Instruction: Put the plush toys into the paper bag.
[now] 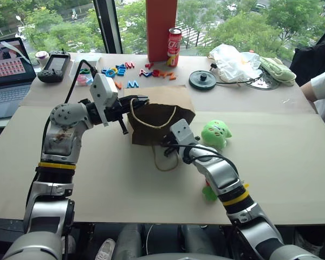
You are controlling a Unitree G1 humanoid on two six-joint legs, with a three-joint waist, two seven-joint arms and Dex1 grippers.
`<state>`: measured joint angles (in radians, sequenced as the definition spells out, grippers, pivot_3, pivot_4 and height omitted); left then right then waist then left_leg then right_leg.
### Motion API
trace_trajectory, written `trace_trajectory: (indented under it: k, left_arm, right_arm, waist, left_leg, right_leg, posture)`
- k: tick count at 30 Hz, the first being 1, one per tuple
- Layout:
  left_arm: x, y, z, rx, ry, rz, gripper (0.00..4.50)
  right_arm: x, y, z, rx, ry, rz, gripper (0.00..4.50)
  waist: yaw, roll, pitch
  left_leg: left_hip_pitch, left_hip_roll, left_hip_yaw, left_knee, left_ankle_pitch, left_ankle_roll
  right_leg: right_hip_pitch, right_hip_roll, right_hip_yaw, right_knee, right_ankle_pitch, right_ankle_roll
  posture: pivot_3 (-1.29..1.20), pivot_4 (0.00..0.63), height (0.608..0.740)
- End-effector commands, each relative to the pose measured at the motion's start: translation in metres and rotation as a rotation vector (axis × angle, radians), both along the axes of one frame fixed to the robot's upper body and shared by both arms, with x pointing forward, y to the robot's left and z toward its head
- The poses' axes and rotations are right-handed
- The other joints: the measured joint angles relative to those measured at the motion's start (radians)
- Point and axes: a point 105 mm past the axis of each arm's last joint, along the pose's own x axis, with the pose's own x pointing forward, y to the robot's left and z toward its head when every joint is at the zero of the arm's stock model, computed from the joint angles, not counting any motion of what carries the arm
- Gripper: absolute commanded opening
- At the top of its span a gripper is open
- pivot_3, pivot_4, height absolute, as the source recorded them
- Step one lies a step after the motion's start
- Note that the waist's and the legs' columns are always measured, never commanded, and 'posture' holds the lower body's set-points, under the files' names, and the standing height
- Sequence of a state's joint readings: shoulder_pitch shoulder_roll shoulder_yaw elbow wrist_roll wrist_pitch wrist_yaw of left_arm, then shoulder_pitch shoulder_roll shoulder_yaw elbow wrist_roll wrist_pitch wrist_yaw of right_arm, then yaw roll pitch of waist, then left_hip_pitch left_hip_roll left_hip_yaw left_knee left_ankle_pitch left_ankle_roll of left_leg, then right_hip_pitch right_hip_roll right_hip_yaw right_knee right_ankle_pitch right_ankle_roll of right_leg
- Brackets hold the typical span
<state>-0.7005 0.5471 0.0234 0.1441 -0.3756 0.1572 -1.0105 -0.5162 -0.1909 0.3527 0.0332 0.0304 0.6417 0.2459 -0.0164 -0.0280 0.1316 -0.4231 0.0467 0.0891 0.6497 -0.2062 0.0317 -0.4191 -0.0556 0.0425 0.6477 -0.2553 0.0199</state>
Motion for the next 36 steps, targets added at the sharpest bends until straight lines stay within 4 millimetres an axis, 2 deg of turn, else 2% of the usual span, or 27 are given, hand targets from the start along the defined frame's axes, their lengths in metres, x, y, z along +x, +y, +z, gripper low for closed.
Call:
trace_trajectory:
  k: [1, 6, 12, 21, 24, 28, 32, 36]
  left_arm:
    - [-0.006, -0.002, 0.026, -0.045, -0.064, -0.007, 0.0]
    - [-0.007, 0.0, 0.018, -0.022, -0.048, 0.006, 0.0]
    - [-0.008, -0.002, 0.01, -0.002, -0.032, 0.007, 0.0]
    - [-0.006, -0.004, 0.001, 0.006, -0.012, 0.011, 0.0]
    - [-0.005, -0.004, 0.0, 0.007, -0.011, 0.014, 0.0]
    - [-0.004, -0.003, -0.002, 0.008, -0.007, 0.018, 0.0]
    - [-0.004, -0.004, -0.003, 0.012, -0.004, 0.016, 0.0]
    - [-0.003, -0.004, -0.003, 0.013, -0.005, 0.014, 0.0]
  right_arm:
    - [-0.001, -0.002, -0.007, -0.021, 0.012, 0.0, 0.04]
    - [-0.001, 0.0, -0.005, -0.023, 0.007, 0.01, 0.04]
    - [-0.01, 0.0, 0.039, 0.169, -0.036, 0.029, 0.04]
    - [-0.033, -0.014, 0.072, 0.274, -0.025, 0.05, 0.04]
    - [-0.036, -0.027, 0.079, 0.294, -0.028, 0.017, 0.04]
    - [-0.034, -0.067, 0.087, 0.307, -0.051, -0.105, 0.04]
    - [-0.025, -0.118, 0.088, 0.291, -0.075, -0.311, 1.08]
    - [-0.021, -0.138, 0.076, 0.259, -0.046, -0.413, 2.51]
  waist:
    - [0.0, 0.0, 0.0]
    - [0.0, 0.0, 0.0]
    - [0.001, 0.0, 0.0]
    - [0.002, 0.0, 0.0]
    - [0.002, 0.0, 0.0]
    - [0.004, 0.0, 0.0]
    - [0.005, 0.0, 0.0]
    - [0.0, 0.0, 0.0]
  left_leg:
    - [0.0, 0.0, 0.0, 0.0, 0.0, 0.0]
    - [0.0, 0.0, 0.0, 0.0, 0.0, 0.0]
    - [0.0, 0.0, 0.0, 0.0, 0.0, 0.0]
    - [-0.001, 0.0, 0.0, -0.001, 0.0, 0.0]
    - [0.0, 0.0, 0.0, -0.001, 0.0, 0.0]
    - [-0.001, 0.0, 0.0, -0.001, 0.0, 0.0]
    - [-0.001, -0.001, 0.0, -0.001, 0.0, 0.0]
    - [0.0, -0.001, 0.001, -0.001, 0.0, 0.0]
  right_leg:
    - [0.0, 0.0, 0.0, 0.0, 0.0, 0.0]
    - [0.0, 0.0, 0.0, 0.0, 0.0, 0.0]
    - [-0.001, 0.0, 0.0, 0.0, 0.0, 0.0]
    - [0.0, 0.0, 0.0, 0.0, 0.0, 0.0]
    - [0.0, 0.0, 0.0, 0.0, 0.0, 0.0]
    - [0.0, 0.0, 0.0, -0.001, 0.0, 0.0]
    - [0.0, -0.001, 0.0, -0.002, 0.0, 0.0]
    - [-0.001, -0.001, 0.0, -0.003, 0.0, 0.0]
  posture:
    - [0.0, 0.15, 0.739]
    - [0.0, 0.15, 0.739]
    - [0.0, 0.15, 0.739]
    - [0.0, 0.15, 0.739]
    - [0.0, 0.15, 0.739]
    - [0.0, 0.15, 0.739]
    - [0.0, 0.15, 0.739]
    - [0.0, 0.15, 0.739]
